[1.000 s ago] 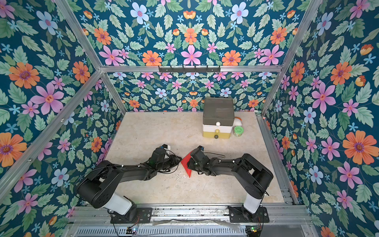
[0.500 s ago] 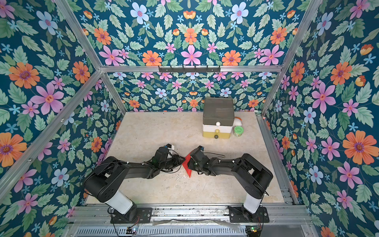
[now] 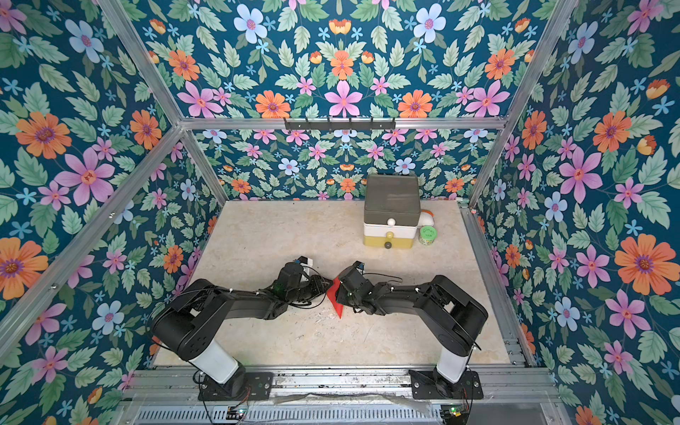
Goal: Fold the square paper diagonally
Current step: Fold the paper at the center of the board.
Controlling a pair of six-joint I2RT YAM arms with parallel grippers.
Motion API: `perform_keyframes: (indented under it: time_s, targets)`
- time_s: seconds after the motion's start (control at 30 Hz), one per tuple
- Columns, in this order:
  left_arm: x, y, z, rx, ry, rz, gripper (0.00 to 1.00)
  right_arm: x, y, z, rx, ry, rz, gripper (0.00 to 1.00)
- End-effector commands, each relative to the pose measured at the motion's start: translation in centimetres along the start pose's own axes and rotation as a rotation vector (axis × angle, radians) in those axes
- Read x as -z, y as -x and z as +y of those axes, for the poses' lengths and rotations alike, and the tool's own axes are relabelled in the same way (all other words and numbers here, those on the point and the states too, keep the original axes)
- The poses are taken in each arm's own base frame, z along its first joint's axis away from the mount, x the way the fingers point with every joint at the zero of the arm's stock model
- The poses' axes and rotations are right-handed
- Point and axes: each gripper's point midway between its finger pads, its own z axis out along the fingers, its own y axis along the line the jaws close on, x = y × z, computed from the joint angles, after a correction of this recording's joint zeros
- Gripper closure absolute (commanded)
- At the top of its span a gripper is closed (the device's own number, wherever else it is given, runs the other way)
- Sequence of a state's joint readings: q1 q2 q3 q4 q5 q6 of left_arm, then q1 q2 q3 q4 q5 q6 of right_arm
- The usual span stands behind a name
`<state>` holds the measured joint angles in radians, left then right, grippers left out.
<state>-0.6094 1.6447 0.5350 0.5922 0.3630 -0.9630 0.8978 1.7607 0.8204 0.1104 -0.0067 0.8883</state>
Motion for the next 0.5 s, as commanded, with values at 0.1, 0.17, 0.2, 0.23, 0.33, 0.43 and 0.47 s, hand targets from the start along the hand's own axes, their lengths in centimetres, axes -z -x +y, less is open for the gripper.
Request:
perform_keyframes:
  time_s: [0.1, 0.17, 0.2, 0.23, 0.33, 0.43, 0.47]
  targets:
    - [-0.5, 0.2, 0.1, -0.005, 0.001, -0.006, 0.65, 0.3, -3.9, -7.0, 0.019, -0.275, 0.137, 0.58]
    - [-0.6, 0.0, 0.5, 0.000, 0.008, 0.001, 0.66, 0.3, -4.0, -7.0, 0.019, -0.274, 0.138, 0.58]
    - [-0.7, -0.1, 0.7, 0.003, 0.014, 0.003, 0.66, 0.3, -3.9, -7.0, 0.019, -0.274, 0.139, 0.58]
    - [-0.7, -0.2, 0.9, 0.005, 0.018, 0.005, 0.67, 0.3, -3.9, -7.0, 0.017, -0.275, 0.138, 0.58]
    - [-0.7, -0.6, 2.0, 0.017, 0.051, 0.009, 0.68, 0.3, -3.9, -7.0, 0.018, -0.276, 0.137, 0.58]
    - [-0.7, -1.2, 3.0, 0.030, 0.075, 0.016, 0.69, 0.3, -3.9, -7.1, 0.017, -0.278, 0.138, 0.58]
    - [-0.7, -1.3, 3.3, 0.034, 0.081, 0.017, 0.70, 0.4, -3.9, -7.0, 0.017, -0.275, 0.137, 0.58]
